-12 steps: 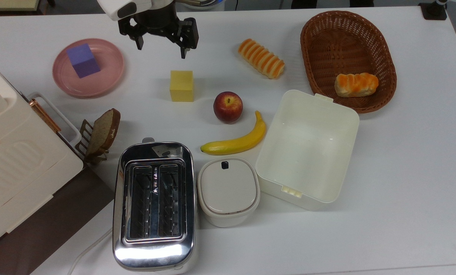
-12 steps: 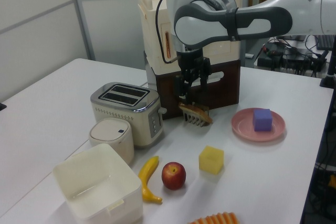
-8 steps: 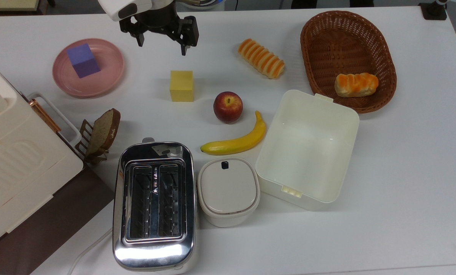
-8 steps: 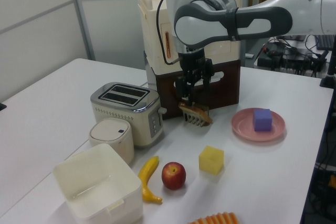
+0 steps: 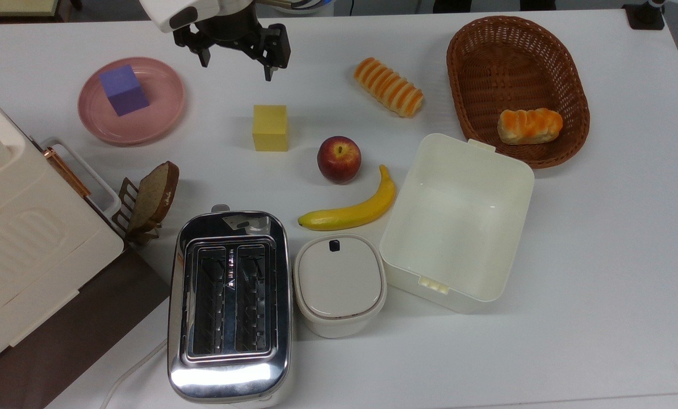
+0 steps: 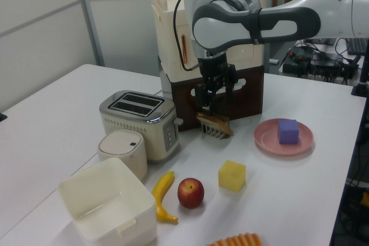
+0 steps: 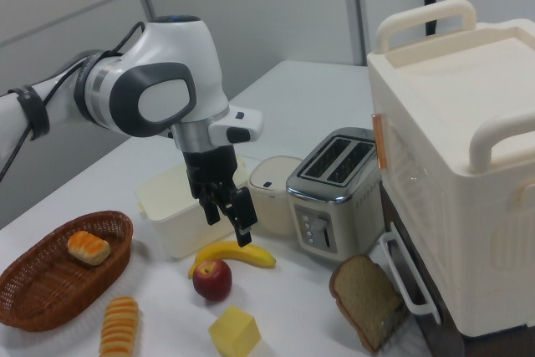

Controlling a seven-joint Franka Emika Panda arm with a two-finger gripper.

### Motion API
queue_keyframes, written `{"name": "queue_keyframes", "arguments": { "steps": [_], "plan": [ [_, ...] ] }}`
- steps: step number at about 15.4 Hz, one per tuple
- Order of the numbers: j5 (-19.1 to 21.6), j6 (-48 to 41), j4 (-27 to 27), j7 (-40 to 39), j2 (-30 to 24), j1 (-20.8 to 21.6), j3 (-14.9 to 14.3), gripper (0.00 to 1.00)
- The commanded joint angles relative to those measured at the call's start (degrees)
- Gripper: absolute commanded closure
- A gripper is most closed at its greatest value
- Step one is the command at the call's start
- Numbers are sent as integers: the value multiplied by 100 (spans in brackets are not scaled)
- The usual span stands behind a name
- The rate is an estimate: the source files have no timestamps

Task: Put the purple cube on the table
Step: 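Move the open gripper over the purple cube on the pink plate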

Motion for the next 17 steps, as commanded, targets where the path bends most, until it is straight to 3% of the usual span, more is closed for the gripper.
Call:
{"name": "queue_keyframes", "arguments": {
  "steps": [1, 8, 10, 13, 17],
  "plan": [
    [8, -285, 175, -62, -5, -176, -51, 0],
    [-62, 304, -509, -1228, -75, -1116, -51, 0],
    [-89, 872, -1149, -2342, -119, -1171, -374, 0],
    [-98, 2050, -1967, -3198, -119, -1162, -648, 0],
    [-124, 2589, -2444, -4743, -93, -1153, -1254, 0]
  ]
}}
